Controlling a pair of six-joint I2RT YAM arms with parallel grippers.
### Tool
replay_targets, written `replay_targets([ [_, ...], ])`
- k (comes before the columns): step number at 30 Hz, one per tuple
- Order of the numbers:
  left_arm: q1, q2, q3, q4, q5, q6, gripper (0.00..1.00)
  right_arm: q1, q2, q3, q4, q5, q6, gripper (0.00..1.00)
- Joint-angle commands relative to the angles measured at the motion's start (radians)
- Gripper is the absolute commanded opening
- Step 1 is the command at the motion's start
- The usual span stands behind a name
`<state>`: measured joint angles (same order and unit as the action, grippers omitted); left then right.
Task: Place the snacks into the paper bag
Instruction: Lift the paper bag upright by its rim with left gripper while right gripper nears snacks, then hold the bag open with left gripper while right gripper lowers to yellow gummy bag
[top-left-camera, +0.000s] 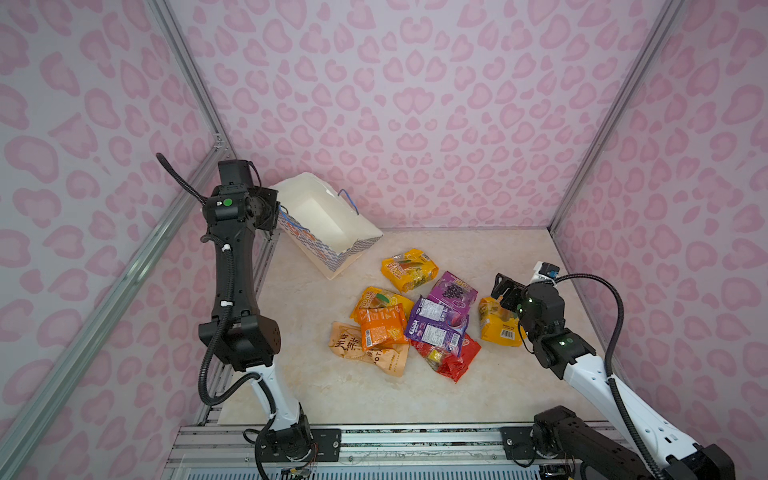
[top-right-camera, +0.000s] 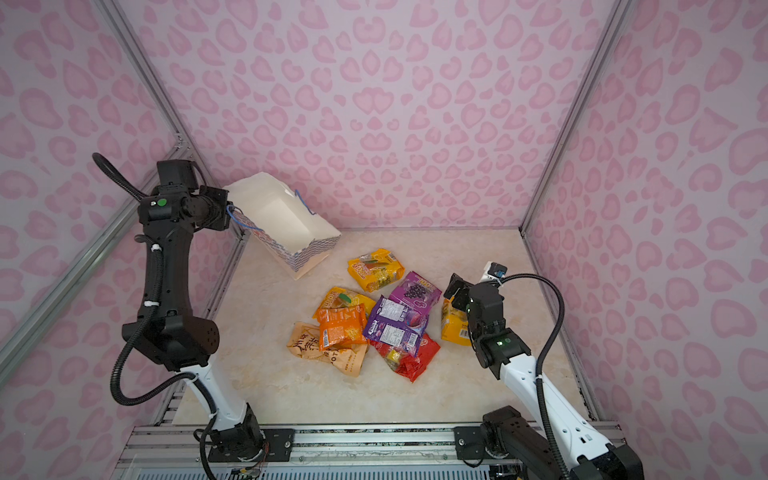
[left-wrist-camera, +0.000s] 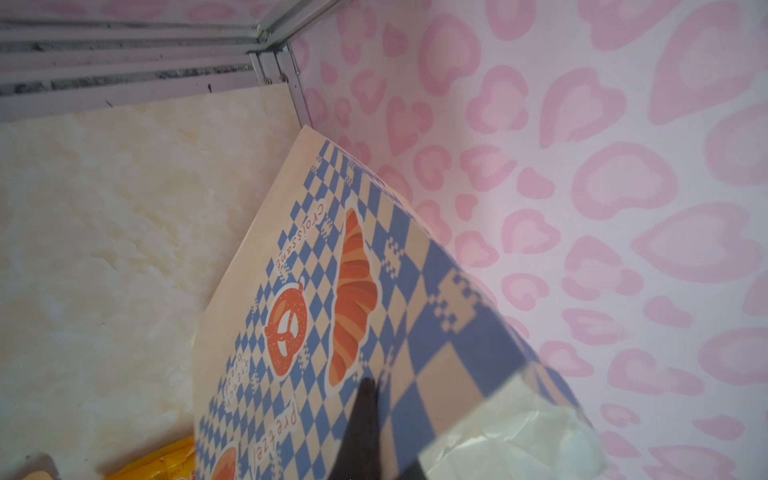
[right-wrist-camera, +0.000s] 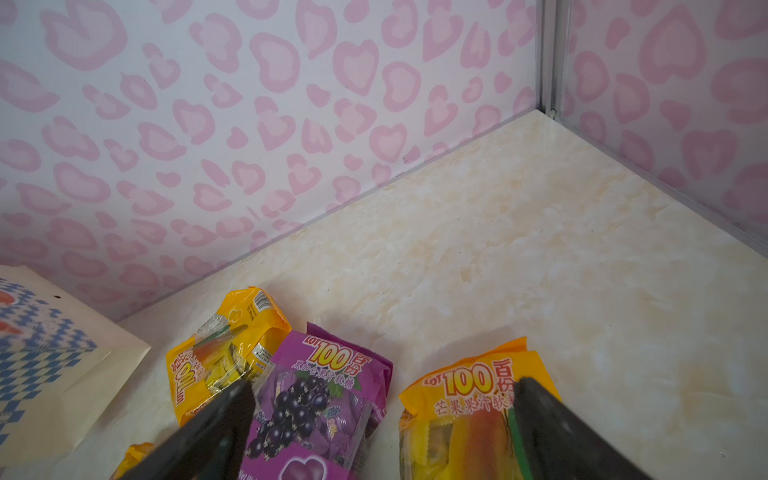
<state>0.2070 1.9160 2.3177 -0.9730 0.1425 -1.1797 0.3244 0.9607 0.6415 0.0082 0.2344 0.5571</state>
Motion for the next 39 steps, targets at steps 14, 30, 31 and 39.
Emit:
replay_targets([
  [14, 0.168, -0.231, -0.195, -0.173, 0.229, 0.558, 0.03, 0.130, 0.225, 0.153, -0.094, -0.094, -0.059, 1.00],
  [30, 0.170, -0.063, -0.101, -0.267, 0.032, 0.619, 0.58, 0.142, 0.230, 0.157, -0.117, -0.110, -0.055, 1.00],
  [31, 0.170, -0.077, -0.086, -0.266, -0.007, 0.605, 0.67, 0.143, 0.228, 0.154, -0.115, -0.108, -0.055, 1.00],
  [39, 0.061, -0.366, -0.112, -0.220, -0.285, 0.495, 0.98, 0.152, 0.236, 0.158, -0.112, -0.118, -0.053, 1.00],
])
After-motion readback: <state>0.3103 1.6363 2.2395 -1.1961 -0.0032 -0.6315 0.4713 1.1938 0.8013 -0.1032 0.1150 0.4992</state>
